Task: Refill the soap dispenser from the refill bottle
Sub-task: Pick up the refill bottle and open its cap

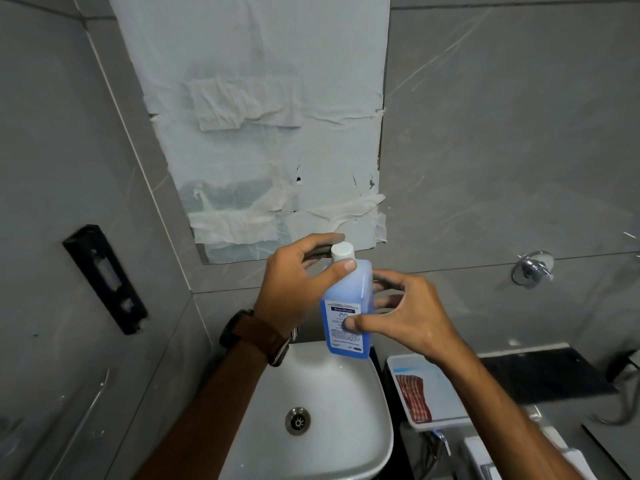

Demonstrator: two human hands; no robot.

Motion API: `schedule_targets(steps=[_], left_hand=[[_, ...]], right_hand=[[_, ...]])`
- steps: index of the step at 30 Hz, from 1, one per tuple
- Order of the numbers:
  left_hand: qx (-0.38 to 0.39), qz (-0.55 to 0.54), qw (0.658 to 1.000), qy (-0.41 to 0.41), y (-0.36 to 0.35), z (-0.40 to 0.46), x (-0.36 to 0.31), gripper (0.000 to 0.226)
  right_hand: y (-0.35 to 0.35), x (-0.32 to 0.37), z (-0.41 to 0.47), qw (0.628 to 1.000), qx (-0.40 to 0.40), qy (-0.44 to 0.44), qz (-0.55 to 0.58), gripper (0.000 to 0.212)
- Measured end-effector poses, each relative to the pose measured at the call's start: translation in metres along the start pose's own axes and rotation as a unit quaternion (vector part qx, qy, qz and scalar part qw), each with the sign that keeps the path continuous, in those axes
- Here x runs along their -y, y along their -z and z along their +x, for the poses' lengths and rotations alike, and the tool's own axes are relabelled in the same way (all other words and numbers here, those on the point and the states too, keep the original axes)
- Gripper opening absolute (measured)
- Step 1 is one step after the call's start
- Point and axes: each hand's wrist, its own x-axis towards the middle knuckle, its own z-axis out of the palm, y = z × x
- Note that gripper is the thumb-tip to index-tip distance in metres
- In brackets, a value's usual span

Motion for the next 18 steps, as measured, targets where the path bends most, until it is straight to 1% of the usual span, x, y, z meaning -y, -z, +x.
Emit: schedule_targets(steps=[3,5,7,9,11,14,18], left_hand=[[-0.042,-0.065,0.997,0.016,0.002,-0.011,0.003,0.035],[-0.068,-0.085,0.993,0.043,0.002,-0.025,0.013,0.033],[-0.088,-0.092,0.99,0.065,0.007,-0.036,0.025,0.032],[-0.098,-0.072,0.989,0.086,0.016,-0.047,0.038,0.034],[-0.094,-0.01,0.99,0.106,0.024,-0.069,0.062,0.034],[-0.08,0.045,0.977,0.19,0.032,-0.128,0.11,0.033],[-0.065,0.094,0.944,0.309,0.037,-0.219,0.17,0.033]], right_hand=[[-0.004,-0.007,-0.011,1.0,0.001,-0.014,0.01,0.068],[-0.013,-0.023,-0.024,0.999,0.019,-0.029,0.003,0.069],[-0.018,-0.035,-0.032,0.999,0.024,-0.043,0.003,0.076],[-0.019,-0.044,-0.037,0.998,0.017,-0.054,0.008,0.081],[-0.024,-0.058,-0.048,0.997,0.024,-0.07,0.009,0.081],[-0.041,-0.091,-0.081,0.993,0.041,-0.111,0.021,0.08],[-0.062,-0.131,-0.13,0.985,0.057,-0.158,0.04,0.08]])
